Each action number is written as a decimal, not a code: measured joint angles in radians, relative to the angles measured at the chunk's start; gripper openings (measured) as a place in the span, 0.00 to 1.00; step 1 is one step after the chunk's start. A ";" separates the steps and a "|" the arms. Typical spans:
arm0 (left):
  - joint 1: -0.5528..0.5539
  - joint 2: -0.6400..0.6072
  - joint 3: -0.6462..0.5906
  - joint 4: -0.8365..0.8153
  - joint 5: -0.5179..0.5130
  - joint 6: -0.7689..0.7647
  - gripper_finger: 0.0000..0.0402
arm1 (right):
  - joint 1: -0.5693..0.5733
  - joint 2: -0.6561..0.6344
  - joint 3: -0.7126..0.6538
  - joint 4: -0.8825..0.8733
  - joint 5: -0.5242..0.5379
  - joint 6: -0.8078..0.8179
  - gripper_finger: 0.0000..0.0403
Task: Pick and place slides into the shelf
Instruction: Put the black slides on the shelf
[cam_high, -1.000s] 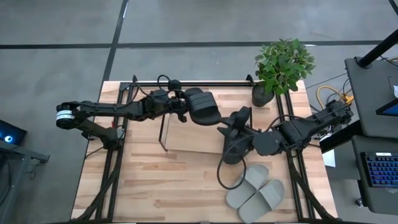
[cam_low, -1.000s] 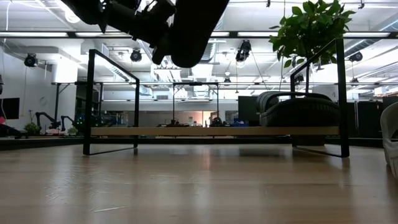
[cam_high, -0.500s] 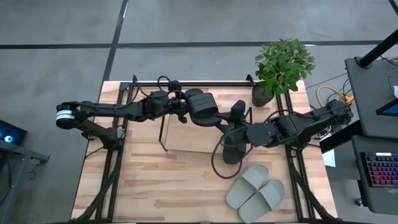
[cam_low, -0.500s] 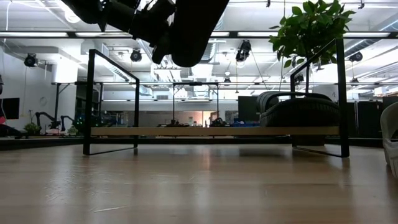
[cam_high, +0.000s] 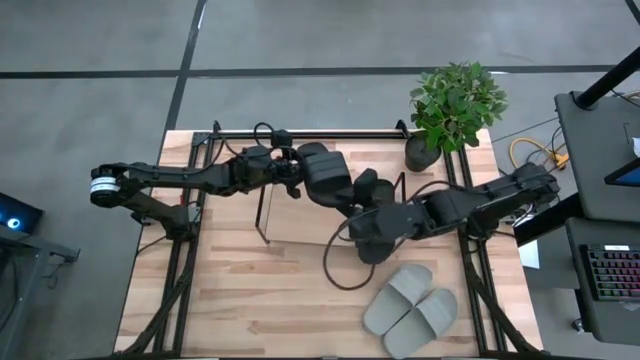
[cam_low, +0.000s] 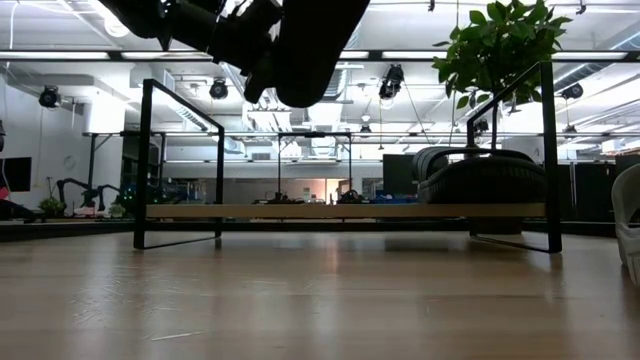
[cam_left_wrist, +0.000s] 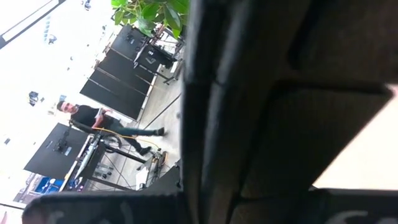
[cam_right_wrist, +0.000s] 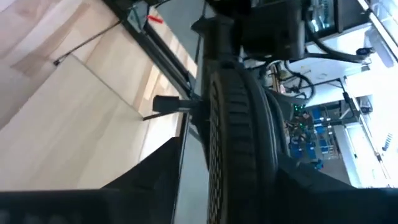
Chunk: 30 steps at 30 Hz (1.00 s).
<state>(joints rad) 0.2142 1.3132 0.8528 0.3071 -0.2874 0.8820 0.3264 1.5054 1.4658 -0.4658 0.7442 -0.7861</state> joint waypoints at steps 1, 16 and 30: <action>0.000 0.000 0.000 -0.001 0.000 0.000 0.11 | 0.000 0.009 0.000 0.009 0.022 0.000 0.37; 0.000 -0.001 0.002 0.003 -0.005 -0.006 0.11 | 0.000 0.008 0.000 0.033 0.110 0.058 0.10; 0.000 -0.002 0.002 0.024 -0.125 -0.013 0.61 | 0.011 0.006 0.000 0.034 0.248 0.142 0.10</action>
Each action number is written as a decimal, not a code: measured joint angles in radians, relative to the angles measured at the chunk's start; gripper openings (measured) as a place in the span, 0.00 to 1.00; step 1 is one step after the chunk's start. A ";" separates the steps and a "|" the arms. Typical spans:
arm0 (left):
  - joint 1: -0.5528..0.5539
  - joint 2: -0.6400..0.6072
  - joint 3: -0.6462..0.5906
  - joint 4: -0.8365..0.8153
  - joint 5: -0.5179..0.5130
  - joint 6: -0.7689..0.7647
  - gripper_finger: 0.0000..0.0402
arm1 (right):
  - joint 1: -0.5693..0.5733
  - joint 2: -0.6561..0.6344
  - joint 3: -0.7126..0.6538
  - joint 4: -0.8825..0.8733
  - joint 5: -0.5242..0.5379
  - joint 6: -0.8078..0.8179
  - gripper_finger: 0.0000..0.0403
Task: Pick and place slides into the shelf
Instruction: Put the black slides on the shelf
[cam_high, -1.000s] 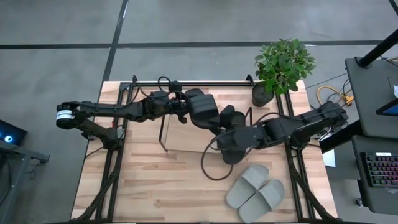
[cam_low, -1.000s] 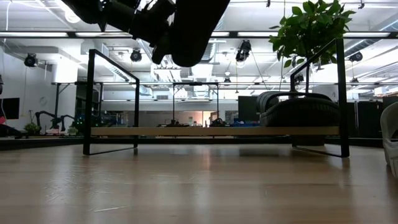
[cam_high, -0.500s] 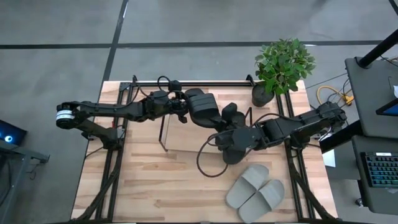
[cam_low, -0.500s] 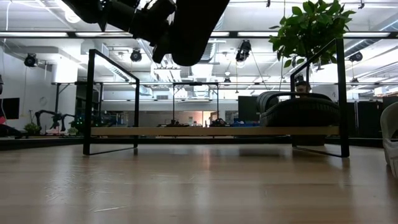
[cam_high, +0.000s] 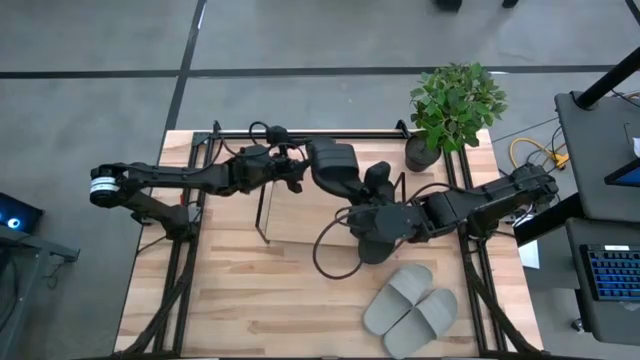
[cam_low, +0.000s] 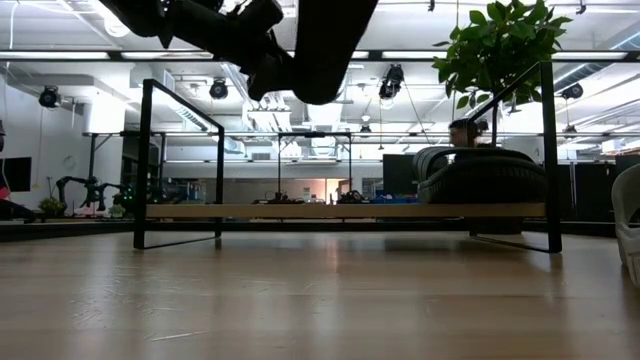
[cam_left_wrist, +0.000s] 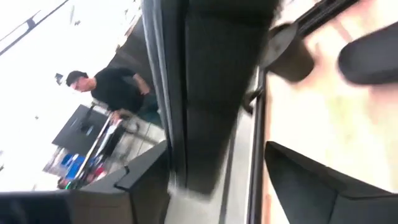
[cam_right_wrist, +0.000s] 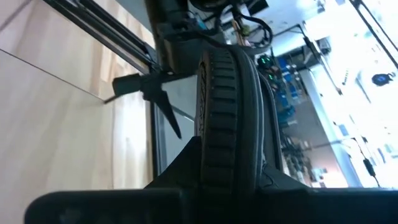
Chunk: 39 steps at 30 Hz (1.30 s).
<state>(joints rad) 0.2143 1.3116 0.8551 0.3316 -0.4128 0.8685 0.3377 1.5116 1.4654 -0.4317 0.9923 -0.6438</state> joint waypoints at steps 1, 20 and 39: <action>0.000 -0.002 0.000 -0.004 -0.028 0.000 0.63 | 0.004 0.000 0.000 -0.005 0.017 0.005 0.10; -0.001 -0.381 -0.001 -0.298 0.148 -0.405 0.67 | 0.110 0.106 -0.002 -0.312 0.171 0.505 0.10; -0.001 -0.488 -0.049 -0.422 0.153 -0.526 0.67 | 0.156 0.255 -0.002 -0.438 0.151 0.835 0.10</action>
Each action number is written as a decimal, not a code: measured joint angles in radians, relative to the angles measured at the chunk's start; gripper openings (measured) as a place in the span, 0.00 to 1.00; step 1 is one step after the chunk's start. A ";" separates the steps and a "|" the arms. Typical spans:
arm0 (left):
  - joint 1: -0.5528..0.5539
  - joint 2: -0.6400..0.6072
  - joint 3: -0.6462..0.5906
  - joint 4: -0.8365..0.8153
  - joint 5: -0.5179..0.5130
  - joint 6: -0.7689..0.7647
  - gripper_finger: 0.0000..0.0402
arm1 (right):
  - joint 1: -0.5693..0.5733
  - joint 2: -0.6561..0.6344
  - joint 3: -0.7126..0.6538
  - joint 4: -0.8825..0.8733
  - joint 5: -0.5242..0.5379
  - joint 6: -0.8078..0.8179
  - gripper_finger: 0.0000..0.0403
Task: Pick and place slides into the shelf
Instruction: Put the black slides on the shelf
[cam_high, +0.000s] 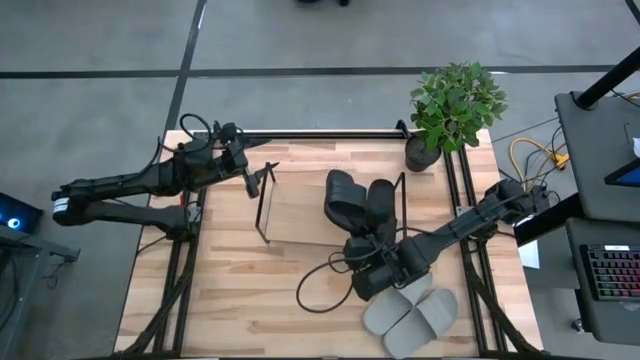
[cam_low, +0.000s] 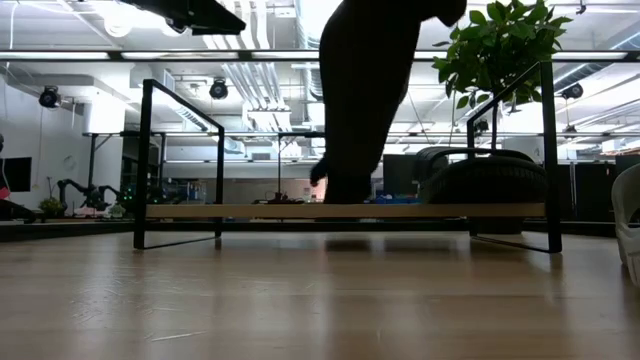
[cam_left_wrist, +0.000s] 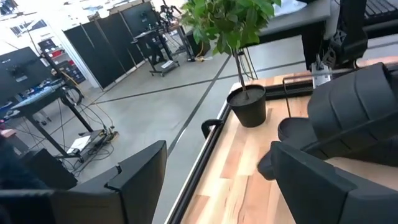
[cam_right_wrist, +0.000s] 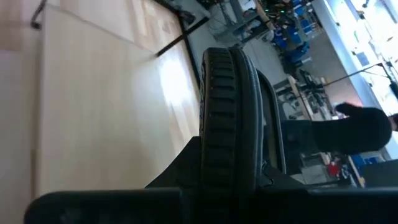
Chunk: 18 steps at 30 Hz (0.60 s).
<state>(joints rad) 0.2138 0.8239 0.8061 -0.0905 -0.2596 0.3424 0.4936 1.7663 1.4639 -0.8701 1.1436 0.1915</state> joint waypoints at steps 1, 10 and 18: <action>0.000 0.006 -0.003 0.000 0.000 -0.001 0.67 | 0.003 0.010 0.000 -0.019 -0.001 0.014 0.10; 0.000 0.034 -0.014 0.008 0.003 -0.023 0.67 | 0.003 0.096 0.000 -0.174 -0.025 0.153 0.09; -0.001 0.043 -0.014 0.006 0.004 -0.025 0.67 | 0.004 0.122 -0.002 -0.178 -0.095 0.157 0.09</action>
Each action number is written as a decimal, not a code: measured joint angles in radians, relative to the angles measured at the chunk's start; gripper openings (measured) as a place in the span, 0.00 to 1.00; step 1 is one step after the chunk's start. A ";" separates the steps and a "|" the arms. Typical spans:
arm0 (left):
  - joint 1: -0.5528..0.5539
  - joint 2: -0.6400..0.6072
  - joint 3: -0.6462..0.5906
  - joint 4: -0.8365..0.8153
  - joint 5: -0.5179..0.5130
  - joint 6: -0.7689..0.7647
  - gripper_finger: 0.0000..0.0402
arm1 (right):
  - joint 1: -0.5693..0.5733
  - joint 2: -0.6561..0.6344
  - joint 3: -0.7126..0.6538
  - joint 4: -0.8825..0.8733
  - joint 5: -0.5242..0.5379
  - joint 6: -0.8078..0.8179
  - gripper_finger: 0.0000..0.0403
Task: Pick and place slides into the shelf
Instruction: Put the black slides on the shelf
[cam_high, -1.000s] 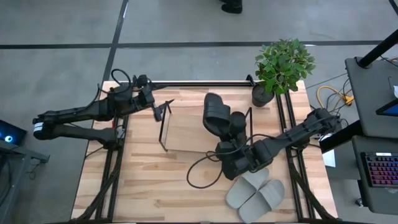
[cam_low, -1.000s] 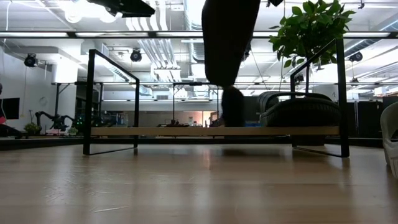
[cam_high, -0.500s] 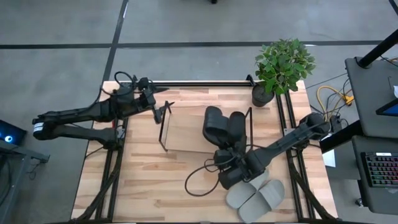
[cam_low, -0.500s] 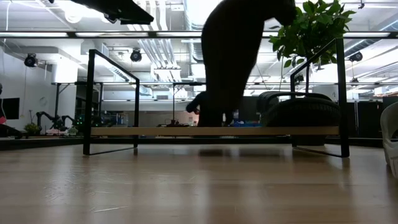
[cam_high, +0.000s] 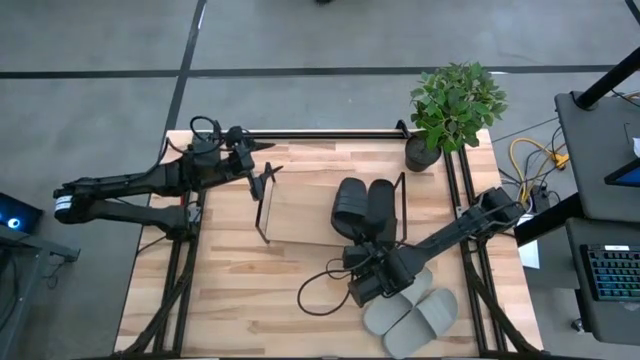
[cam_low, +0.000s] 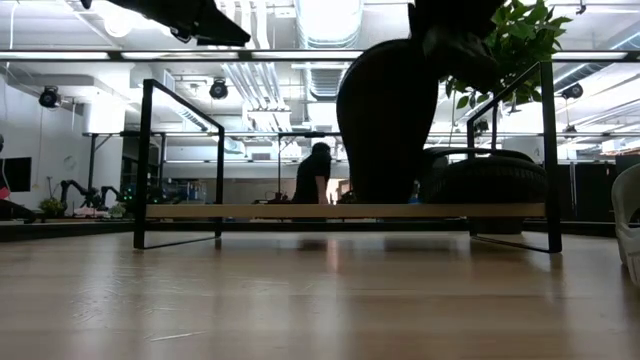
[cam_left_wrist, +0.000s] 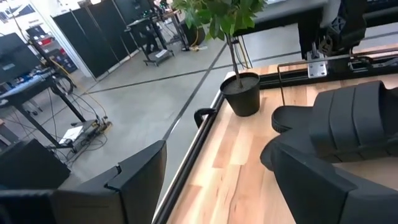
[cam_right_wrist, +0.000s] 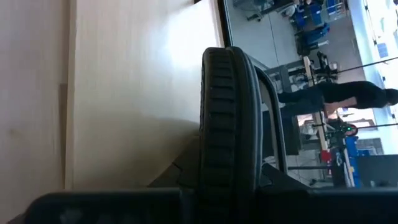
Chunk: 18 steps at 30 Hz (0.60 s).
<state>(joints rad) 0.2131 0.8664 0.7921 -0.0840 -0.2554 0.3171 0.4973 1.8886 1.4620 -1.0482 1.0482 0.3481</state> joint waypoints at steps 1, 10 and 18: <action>0.000 0.001 0.000 0.001 0.000 0.000 0.67 | 0.000 0.003 0.000 -0.001 0.002 0.000 0.09; 0.000 0.003 0.000 0.000 0.000 0.000 0.67 | 0.000 0.030 0.000 0.009 -0.042 0.000 0.09; 0.001 0.004 0.000 0.001 0.001 0.000 0.67 | 0.000 0.031 -0.001 0.041 -0.044 0.009 0.09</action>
<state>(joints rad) 0.2138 0.8700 0.7921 -0.0830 -0.2542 0.3168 0.4969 1.9198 1.4612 -1.0077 1.0037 0.3570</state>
